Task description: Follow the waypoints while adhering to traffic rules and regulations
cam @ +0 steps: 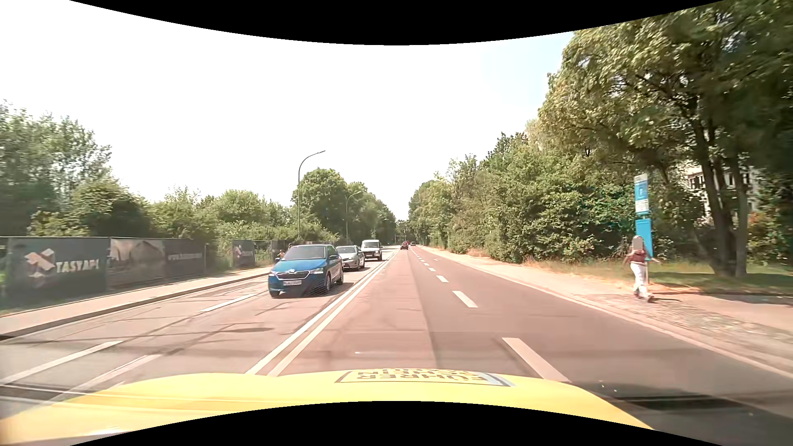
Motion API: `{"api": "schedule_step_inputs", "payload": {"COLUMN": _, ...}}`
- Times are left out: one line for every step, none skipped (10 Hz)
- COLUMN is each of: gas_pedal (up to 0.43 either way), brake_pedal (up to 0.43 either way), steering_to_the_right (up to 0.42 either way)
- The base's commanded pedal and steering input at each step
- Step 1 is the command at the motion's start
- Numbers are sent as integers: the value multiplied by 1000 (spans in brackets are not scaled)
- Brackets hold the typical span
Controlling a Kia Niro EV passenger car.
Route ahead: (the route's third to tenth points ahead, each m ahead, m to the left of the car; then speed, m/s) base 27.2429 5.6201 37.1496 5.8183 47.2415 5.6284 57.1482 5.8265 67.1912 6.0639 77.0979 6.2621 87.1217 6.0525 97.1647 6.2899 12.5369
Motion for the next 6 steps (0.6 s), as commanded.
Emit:
{"api": "schedule_step_inputs", "payload": {"gas_pedal": 118, "brake_pedal": 0, "steering_to_the_right": -1}}
{"api": "schedule_step_inputs", "payload": {"gas_pedal": 118, "brake_pedal": 0, "steering_to_the_right": -1}}
{"api": "schedule_step_inputs", "payload": {"gas_pedal": 118, "brake_pedal": 0, "steering_to_the_right": -1}}
{"api": "schedule_step_inputs", "payload": {"gas_pedal": 118, "brake_pedal": 0, "steering_to_the_right": 0}}
{"api": "schedule_step_inputs", "payload": {"gas_pedal": 118, "brake_pedal": 0, "steering_to_the_right": 0}}
{"api": "schedule_step_inputs", "payload": {"gas_pedal": 118, "brake_pedal": 0, "steering_to_the_right": 0}}
